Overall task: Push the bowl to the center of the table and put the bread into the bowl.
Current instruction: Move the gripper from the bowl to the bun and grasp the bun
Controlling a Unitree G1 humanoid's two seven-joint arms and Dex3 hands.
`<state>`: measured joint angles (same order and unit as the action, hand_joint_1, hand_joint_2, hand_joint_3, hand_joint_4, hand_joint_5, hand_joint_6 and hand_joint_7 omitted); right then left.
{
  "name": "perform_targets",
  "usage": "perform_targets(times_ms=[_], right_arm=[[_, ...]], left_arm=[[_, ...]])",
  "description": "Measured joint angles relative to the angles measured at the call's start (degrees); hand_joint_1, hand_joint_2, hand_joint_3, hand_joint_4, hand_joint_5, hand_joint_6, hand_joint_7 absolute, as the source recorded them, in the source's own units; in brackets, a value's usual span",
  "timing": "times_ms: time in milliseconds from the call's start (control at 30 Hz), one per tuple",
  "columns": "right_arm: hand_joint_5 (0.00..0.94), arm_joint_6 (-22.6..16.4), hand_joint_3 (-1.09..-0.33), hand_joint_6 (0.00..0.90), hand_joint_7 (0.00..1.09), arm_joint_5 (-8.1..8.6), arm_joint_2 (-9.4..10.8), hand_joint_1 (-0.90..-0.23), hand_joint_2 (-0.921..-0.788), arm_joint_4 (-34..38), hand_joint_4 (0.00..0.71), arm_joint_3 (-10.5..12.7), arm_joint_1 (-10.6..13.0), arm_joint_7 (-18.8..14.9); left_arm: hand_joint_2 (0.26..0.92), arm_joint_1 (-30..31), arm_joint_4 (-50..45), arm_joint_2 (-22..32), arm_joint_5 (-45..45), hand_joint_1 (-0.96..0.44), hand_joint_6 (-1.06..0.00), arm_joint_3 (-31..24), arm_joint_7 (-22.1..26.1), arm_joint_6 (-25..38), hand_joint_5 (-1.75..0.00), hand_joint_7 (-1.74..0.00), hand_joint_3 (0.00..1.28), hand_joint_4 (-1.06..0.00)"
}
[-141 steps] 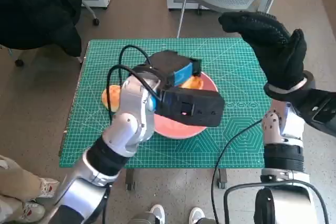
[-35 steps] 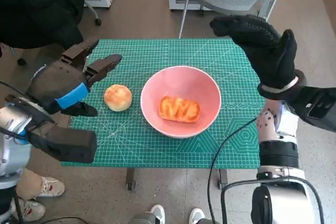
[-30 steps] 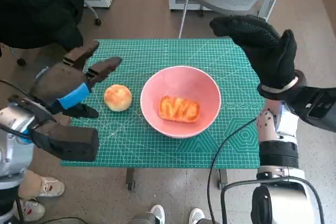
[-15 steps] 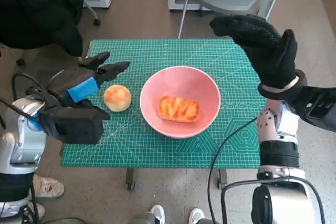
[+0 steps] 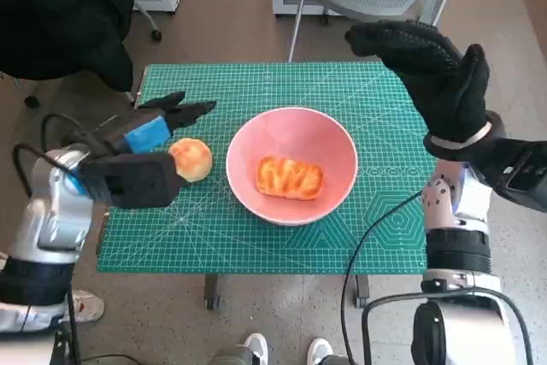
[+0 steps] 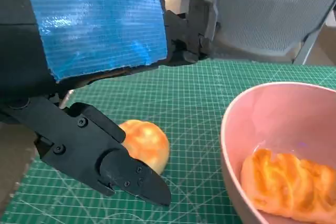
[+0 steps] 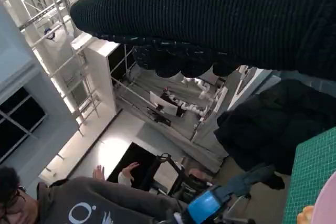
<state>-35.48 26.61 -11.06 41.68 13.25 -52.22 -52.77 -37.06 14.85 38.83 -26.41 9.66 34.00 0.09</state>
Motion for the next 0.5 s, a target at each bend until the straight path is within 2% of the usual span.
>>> perform_targets(times_ms=[500], right_arm=[[0.0,0.65,-0.872,0.409,0.0,-0.06,-0.34,-0.731,-0.921,-2.12,0.335,-0.17,0.47,0.68]], left_arm=[[0.686,-3.34,7.17,-1.76,-4.76,-0.37,-0.24,5.42,-2.1,1.36,-0.01,-0.01,0.0,-0.05]])
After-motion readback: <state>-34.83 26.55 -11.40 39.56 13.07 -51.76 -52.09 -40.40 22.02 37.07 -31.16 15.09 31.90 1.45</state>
